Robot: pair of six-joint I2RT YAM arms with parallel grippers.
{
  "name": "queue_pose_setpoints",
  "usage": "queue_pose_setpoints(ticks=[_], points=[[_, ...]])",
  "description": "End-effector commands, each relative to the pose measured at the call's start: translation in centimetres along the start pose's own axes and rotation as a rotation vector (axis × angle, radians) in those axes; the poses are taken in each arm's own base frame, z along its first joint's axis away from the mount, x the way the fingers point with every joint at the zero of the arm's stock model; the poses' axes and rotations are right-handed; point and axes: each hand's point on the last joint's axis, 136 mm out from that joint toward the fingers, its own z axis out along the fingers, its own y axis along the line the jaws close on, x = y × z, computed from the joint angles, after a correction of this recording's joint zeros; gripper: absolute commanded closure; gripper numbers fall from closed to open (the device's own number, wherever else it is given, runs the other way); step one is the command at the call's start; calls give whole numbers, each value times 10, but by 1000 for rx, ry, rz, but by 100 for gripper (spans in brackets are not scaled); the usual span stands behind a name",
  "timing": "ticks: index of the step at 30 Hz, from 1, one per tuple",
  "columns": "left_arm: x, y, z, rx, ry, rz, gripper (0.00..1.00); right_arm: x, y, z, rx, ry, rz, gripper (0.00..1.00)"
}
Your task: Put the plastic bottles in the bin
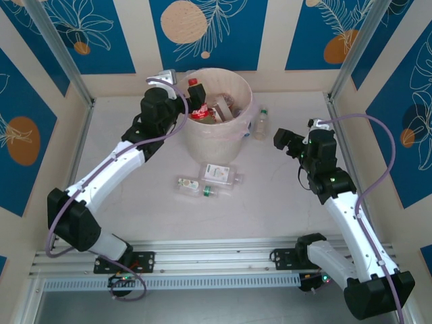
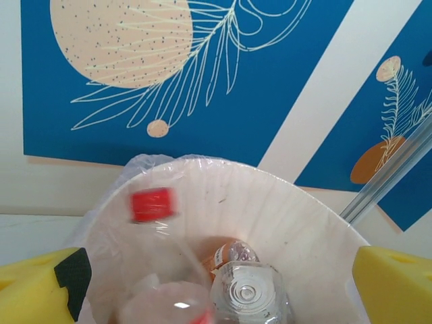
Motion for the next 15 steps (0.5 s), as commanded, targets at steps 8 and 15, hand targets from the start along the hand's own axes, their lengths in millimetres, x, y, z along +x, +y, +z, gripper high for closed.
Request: queue_pose_setpoints(ticks=[8,15], points=[[8,13,1,-103,63,44,0,7,1,11,-5,34,18,0],[6,24,-14,-133,33,65,0,17,-1,28,9,90,3,0]])
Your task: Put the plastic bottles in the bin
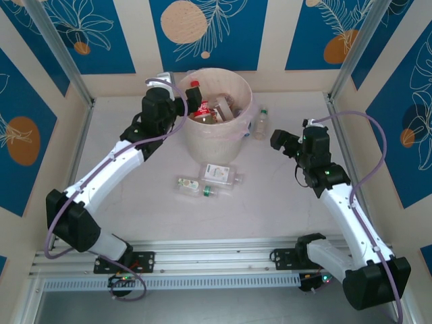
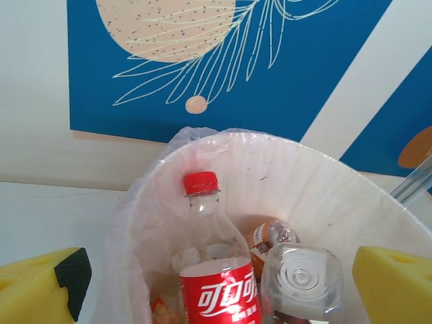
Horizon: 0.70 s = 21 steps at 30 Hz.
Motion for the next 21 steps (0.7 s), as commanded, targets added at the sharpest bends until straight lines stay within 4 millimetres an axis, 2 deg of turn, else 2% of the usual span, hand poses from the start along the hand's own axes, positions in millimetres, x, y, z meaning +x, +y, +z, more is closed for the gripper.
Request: queue_pose_setpoints(ticks=[1,7,10,14,21], points=[[-9,2,-15,-7,-38,30,0,1,3,9,-14,19,1,1],[-7,-16,-41,141,-17,-12,0,11,-2,33,21,89,1,1],[-7,-13,-57,156,-29,-37,0,14,-13,50,74,129,5,0],[11,15,-77,86,-46,-75,0,24,-22,79,108,248,15,0],[55,85,-106,-139,-30,-122,0,22,-11,139,86,363,-23,0]])
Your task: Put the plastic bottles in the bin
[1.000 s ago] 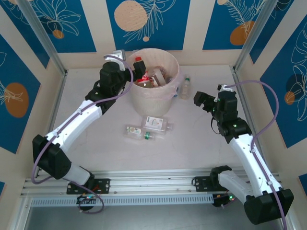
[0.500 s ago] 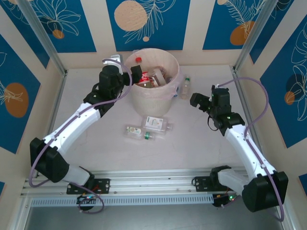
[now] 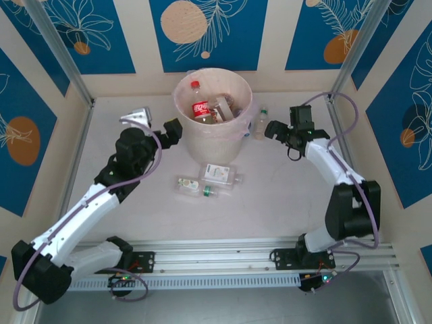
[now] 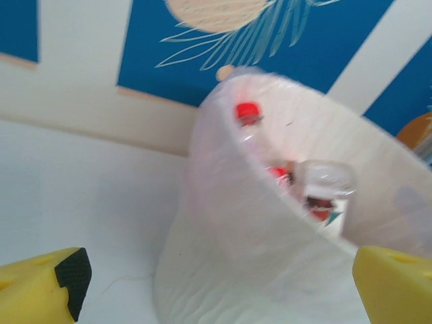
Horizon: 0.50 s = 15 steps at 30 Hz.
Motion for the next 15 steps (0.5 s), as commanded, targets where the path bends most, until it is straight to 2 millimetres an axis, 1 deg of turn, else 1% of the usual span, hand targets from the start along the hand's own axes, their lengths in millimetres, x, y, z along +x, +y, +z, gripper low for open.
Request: queue_pose_setpoints(ticks=[1,4,5,9,13,15], points=[[7,35,-12,-132,-17,-40,0,-8,12,20,-23,60,-35,0],[15,51,-20,-171,-9,-57,0,-16,21,47,-33,107,-37,0],[16,55,-22,-180,-11,-63,0,-21,27,55,-47,124,-41,0],[18,62,-25,-193,-16,-83,0,-27,42,90,-61,194,-42,0],[21,63,-24,-183,-6,-93,0,-34,43,117,5,200,-59,0],[24,64,-23,-187,5,-95,0,-34,42,131,29,224,-68,1]])
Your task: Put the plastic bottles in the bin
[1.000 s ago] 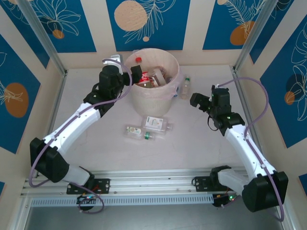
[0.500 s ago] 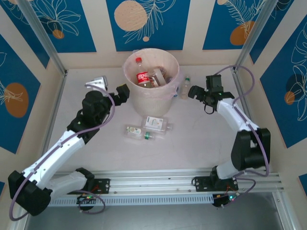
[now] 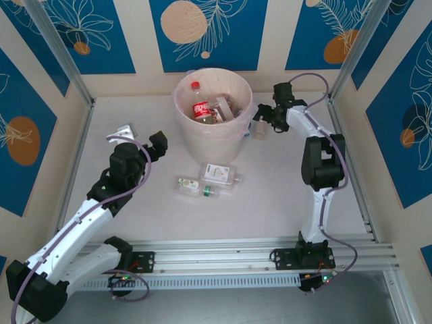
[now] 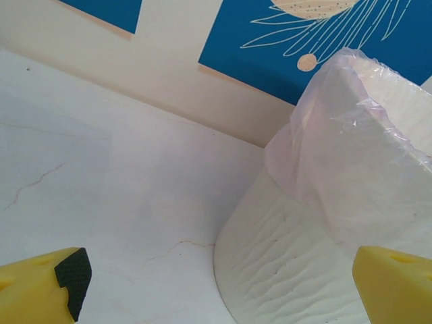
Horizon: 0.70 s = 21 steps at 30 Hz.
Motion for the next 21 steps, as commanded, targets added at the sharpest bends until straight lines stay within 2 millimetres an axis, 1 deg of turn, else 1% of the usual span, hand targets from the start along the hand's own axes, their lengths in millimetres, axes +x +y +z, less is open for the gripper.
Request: queue_pose_setpoints(ticks=[1,3,7,10,13,15,17,19,21], points=[[4,7,1,-18,10,-18,0,5,0,12,45,69,-28,3],[5,8,1,-19,15,-18,0,6,-1,22,61,93,-41,6],[7,12,2,-26,21,-19,0,12,-1,33,75,119,-59,9],[9,13,2,-27,24,-21,0,12,-13,37,142,114,-46,12],[9,14,3,-28,28,-22,0,10,-30,36,239,97,-43,17],[10,15,4,-31,29,-23,0,9,-37,36,277,89,-48,21],[11,17,4,-36,29,-26,0,11,-35,38,260,98,-45,22],[12,18,5,-38,32,-29,0,12,-31,42,238,110,-50,26],[13,18,6,-37,37,-32,0,12,-31,43,236,118,-53,31]])
